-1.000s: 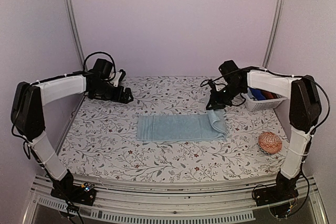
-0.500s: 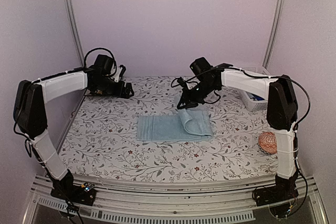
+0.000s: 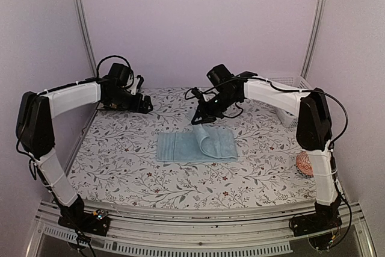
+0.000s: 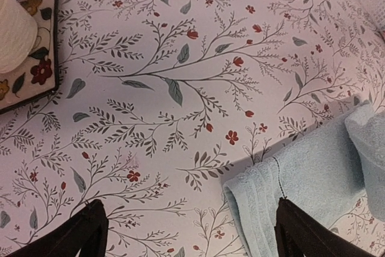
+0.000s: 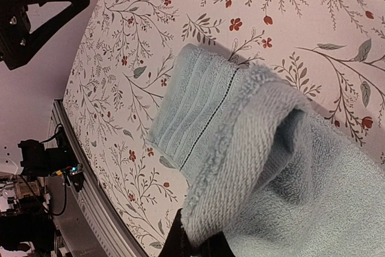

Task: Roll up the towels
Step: Fold the towel at the center of the board.

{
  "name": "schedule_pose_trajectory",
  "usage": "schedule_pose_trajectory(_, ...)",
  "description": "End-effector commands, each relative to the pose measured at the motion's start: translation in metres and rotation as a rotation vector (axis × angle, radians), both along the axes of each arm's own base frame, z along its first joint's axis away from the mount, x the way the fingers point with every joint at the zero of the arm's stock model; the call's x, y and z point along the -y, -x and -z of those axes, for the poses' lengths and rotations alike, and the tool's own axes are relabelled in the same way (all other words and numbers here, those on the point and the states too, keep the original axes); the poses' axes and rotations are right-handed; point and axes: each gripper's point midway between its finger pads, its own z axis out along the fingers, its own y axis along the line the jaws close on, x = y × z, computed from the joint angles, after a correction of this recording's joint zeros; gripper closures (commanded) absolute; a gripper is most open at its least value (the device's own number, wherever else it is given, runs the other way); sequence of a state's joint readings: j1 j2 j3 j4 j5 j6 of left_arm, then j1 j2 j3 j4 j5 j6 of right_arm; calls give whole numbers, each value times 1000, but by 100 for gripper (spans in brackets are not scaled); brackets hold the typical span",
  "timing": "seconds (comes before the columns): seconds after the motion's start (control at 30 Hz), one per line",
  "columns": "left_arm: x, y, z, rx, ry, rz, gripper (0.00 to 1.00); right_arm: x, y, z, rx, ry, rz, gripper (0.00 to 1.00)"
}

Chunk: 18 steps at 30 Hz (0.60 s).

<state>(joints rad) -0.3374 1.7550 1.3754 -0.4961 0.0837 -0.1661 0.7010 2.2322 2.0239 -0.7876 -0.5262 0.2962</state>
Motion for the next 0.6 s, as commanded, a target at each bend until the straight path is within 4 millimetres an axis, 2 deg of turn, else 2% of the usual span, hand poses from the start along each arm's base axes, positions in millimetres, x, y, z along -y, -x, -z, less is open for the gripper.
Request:
schedule_pose_trajectory(0.0, -2, 0, 3, -10, -4, -12, 3, -16, 2, 4, -2, -16, -24, 98)
schedule_pose_trajectory(0.17, -3, 2, 3, -10, 0, -15, 3, -24, -7, -12, 43, -49, -6, 98)
schedule_pose_trajectory(0.27, -4, 3, 3, -9, 2, -16, 3, -27, -10, -13, 48, -60, -4, 98)
schedule_pose_trajectory(0.57, -3, 4, 5, -14, 7, -13, 3, -33, -9, 7, 21, -50, -22, 98)
